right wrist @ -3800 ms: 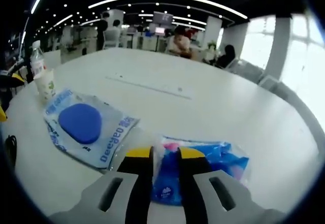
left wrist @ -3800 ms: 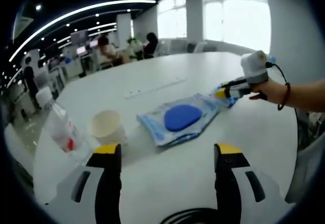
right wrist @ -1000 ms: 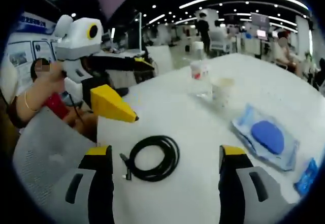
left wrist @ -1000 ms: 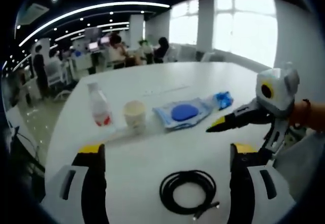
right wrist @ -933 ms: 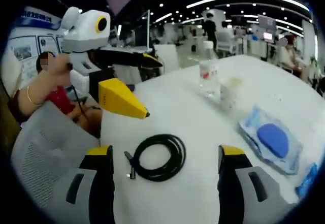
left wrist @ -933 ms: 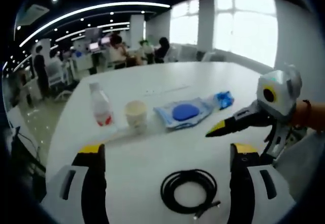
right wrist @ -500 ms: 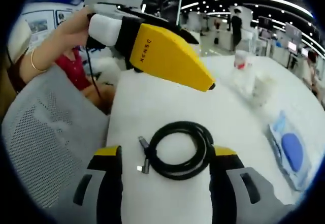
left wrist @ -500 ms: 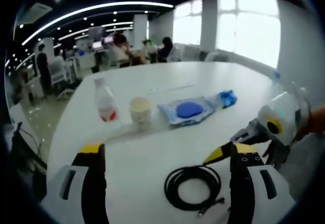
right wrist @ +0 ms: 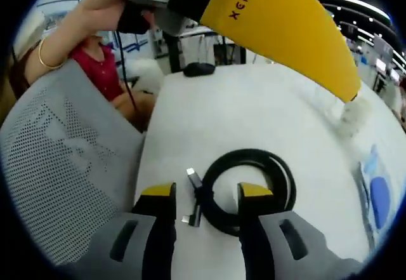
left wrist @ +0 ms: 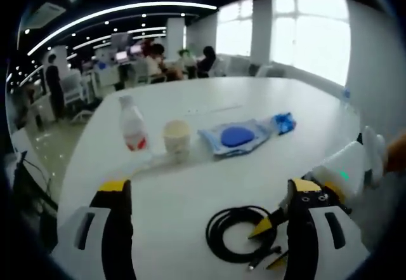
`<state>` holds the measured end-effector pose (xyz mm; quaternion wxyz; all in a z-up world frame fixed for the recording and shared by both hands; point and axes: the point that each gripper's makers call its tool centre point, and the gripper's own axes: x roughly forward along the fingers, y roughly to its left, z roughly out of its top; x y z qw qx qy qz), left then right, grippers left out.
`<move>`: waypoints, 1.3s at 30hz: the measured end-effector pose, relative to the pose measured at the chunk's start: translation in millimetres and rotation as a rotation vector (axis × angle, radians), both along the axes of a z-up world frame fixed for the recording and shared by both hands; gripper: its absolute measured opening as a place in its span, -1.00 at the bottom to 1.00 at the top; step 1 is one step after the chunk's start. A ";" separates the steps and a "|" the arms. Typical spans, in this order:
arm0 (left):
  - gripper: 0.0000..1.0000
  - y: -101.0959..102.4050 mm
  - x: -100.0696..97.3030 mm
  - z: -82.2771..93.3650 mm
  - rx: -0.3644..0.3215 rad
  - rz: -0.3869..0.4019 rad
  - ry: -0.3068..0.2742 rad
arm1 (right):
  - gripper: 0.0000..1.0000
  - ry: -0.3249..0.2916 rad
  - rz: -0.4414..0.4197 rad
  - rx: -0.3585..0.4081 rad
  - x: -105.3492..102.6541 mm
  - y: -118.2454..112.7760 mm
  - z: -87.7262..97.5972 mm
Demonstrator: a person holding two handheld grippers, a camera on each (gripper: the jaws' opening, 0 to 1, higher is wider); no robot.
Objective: Arrange the tabletop items into an orderly group along one side of the table until the central work area is clear of visible clutter.
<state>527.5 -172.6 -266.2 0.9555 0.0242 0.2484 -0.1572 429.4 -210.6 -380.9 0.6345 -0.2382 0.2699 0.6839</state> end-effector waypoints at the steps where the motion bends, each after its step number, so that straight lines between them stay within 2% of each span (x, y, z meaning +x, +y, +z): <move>1: 0.99 0.8 -0.1 0.1 0.010 0.000 -0.001 | -0.30 -0.007 0.007 -0.010 -1.1 0.6 -2.8; 6: 0.98 0.5 -1.6 -0.5 0.003 0.000 0.003 | -0.47 -0.026 0.026 -0.075 -2.5 -1.8 -16.8; 12: 0.97 -0.1 -1.7 -0.7 0.007 -0.005 0.004 | -0.62 -0.042 0.017 -0.079 1.0 1.9 -18.7; 16: 0.97 -0.4 -2.4 -0.2 0.000 -0.006 0.003 | -0.68 -0.060 0.053 -0.083 -3.1 2.2 -19.1; 18: 0.97 0.0 -1.9 0.4 -0.013 -0.002 0.002 | -0.74 -0.045 0.062 -0.083 -6.6 2.3 -18.9; 19: 0.99 0.7 -1.5 0.2 -0.009 0.000 0.003 | -0.74 -0.010 0.012 -0.083 -7.4 3.1 -19.2; 22: 0.99 2.3 -1.4 -0.5 0.017 -0.002 0.001 | -0.76 -0.014 0.022 -0.077 -6.8 3.4 -17.3; 27: 0.98 2.3 -1.4 -0.2 0.005 0.002 0.000 | -0.78 -0.025 -0.011 -0.043 -2.7 2.0 -4.2; 30: 0.98 6.1 1.0 9.0 0.038 0.014 -0.048 | -0.79 -0.021 -0.057 -0.013 4.2 -0.3 7.0; 34: 0.98 5.7 2.8 15.5 0.026 0.014 -0.076 | -0.80 -0.005 -0.139 0.033 17.4 -7.2 23.3; 39: 0.99 4.4 4.4 21.2 0.020 0.013 -0.107 | -0.80 -0.016 -0.226 0.061 35.9 -23.1 40.4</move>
